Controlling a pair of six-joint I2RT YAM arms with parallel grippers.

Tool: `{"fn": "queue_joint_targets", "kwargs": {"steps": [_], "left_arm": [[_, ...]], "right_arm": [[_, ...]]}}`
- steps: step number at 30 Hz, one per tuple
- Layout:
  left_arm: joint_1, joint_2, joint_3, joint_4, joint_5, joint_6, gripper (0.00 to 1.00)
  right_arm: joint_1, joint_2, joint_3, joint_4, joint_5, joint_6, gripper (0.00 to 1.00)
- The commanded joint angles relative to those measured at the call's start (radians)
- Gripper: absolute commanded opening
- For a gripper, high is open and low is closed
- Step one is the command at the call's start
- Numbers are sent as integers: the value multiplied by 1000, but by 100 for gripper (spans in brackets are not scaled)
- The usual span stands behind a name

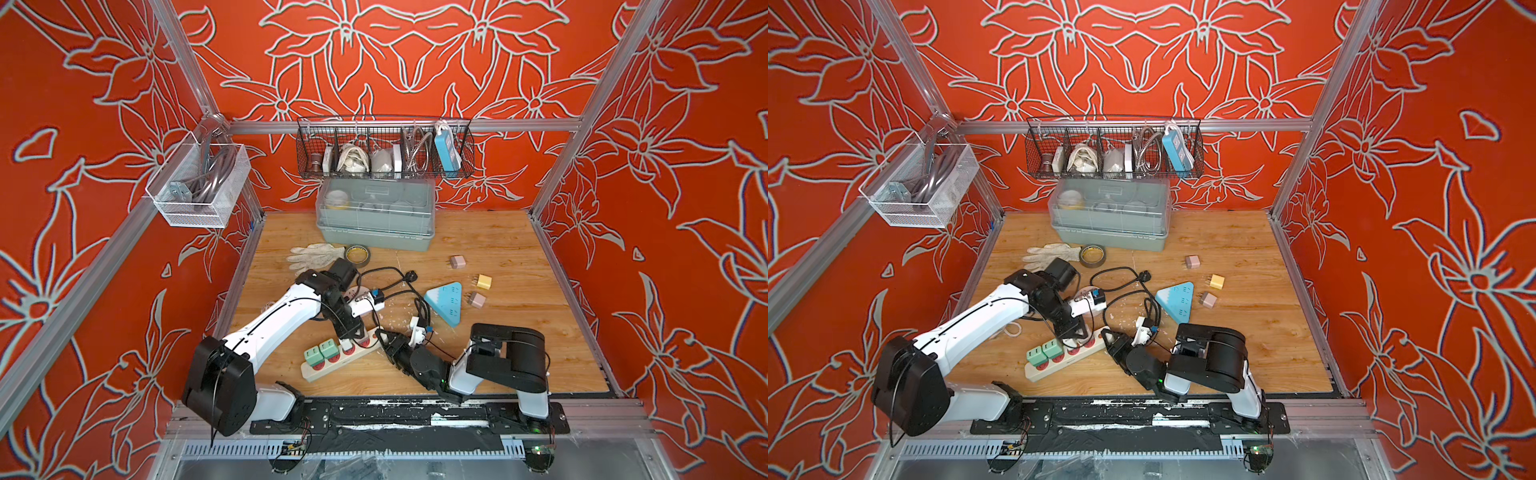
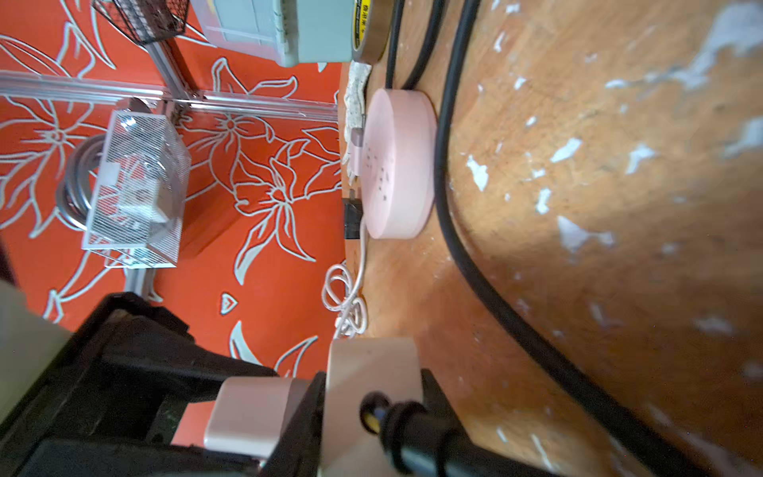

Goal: Pull the plug off the socket
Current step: Remove the plug from the socket, then place the plug at the center of the board.

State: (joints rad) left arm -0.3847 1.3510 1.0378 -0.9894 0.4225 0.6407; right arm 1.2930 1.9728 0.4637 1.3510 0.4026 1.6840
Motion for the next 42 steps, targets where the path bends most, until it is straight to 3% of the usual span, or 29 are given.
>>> {"fn": "queue_joint_targets", "kwargs": {"steps": [1, 4, 11, 17, 21, 23, 27, 30, 35, 42], "left_arm": [[-23, -52, 97, -28, 115, 25, 0], [-128, -50, 54, -62, 28, 59, 0], [-102, -62, 6, 7, 28, 25, 0], [-50, -115, 24, 140, 17, -128, 0], [-28, -194, -3, 296, -98, -335, 0], [-22, -228, -14, 369, -218, -500, 0], [23, -252, 13, 364, -395, -770, 0], [110, -269, 28, 316, -498, -991, 0], [295, -300, -76, 344, -407, -1227, 0], [485, -339, -330, 536, -165, -1441, 0]], "right_arm": [[-7, 71, -71, -336, 44, -5, 0], [-7, 54, -78, -338, 56, -13, 0], [-1, -11, -67, -356, 56, -82, 0], [1, 11, -51, -310, 21, -99, 0], [1, -11, -44, -323, 12, -110, 0], [1, -37, -36, -350, 10, -127, 0], [0, -90, -12, -420, 4, -172, 0], [2, -116, -4, -454, 1, -192, 0], [2, -101, -12, -434, 2, -166, 0], [2, -84, -19, -420, 1, -155, 0]]}}
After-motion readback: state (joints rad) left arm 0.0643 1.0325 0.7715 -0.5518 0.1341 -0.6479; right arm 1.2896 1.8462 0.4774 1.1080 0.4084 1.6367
